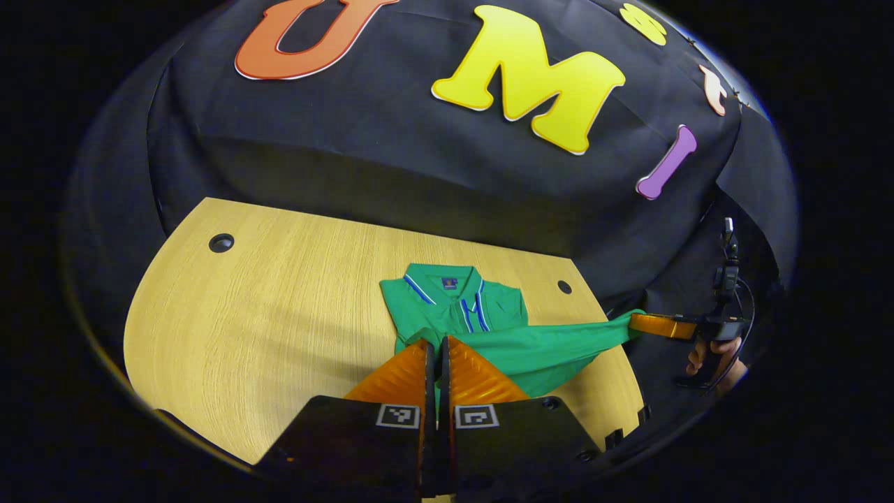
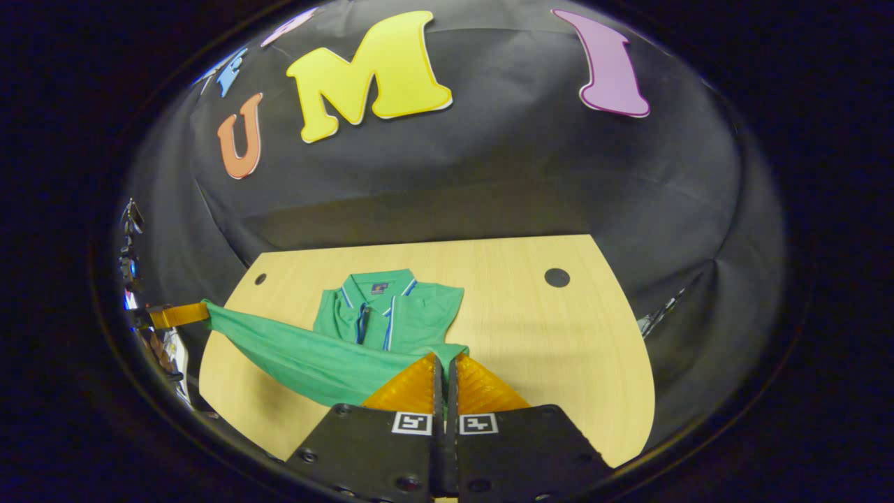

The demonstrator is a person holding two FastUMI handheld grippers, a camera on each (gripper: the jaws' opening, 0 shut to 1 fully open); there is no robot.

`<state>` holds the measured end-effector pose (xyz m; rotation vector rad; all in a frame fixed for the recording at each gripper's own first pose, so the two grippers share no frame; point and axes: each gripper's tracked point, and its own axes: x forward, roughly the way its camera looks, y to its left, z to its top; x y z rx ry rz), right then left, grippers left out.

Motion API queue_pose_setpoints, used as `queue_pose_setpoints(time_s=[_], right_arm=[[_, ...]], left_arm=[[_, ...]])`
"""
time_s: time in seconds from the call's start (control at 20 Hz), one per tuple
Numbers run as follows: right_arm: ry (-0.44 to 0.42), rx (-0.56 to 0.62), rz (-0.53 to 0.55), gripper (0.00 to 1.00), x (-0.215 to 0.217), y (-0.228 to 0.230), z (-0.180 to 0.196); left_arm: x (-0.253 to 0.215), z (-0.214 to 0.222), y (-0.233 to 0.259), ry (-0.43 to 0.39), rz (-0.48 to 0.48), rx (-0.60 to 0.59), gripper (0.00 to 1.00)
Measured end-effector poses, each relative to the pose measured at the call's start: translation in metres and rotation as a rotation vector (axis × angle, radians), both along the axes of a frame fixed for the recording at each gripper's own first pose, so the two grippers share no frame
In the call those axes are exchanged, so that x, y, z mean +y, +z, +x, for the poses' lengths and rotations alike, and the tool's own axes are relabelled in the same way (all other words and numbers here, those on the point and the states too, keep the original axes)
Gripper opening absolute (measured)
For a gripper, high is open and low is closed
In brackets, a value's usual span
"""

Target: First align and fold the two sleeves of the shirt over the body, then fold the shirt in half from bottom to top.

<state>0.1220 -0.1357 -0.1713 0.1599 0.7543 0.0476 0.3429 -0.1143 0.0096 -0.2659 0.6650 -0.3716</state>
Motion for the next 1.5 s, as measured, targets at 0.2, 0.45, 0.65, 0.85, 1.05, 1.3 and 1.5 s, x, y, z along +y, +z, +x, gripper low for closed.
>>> queue_pose_setpoints(time_s=[0.2,0.45,0.65,0.85,1.05,1.3,1.5], right_arm=[[0.021,-0.017,-0.014,0.00,0.004,-0.005,0.053],[0.046,-0.051,-0.050,0.00,0.012,-0.015,0.125],[0.039,-0.013,-0.039,0.00,0.017,-0.048,0.171],[0.054,0.009,-0.055,0.00,0.026,-0.084,0.195],[0.022,0.036,-0.056,0.00,0.027,-0.113,0.211],[-0.012,0.032,-0.081,0.01,0.024,-0.124,0.221],[-0.030,0.033,-0.087,0.06,0.024,-0.126,0.222]], left_arm=[[0.000,0.050,-0.010,0.050,-0.012,-0.015,0.06],[0.000,0.104,-0.034,0.090,0.033,-0.012,0.06],[0.001,0.134,-0.068,0.091,0.084,-0.004,0.06],[-0.001,0.168,-0.101,0.093,0.156,-0.022,0.06],[0.001,0.187,-0.128,0.128,0.217,-0.019,0.08],[-0.002,0.193,-0.145,0.127,0.224,-0.003,0.12],[0.002,0.191,-0.145,0.129,0.236,0.008,0.17]])
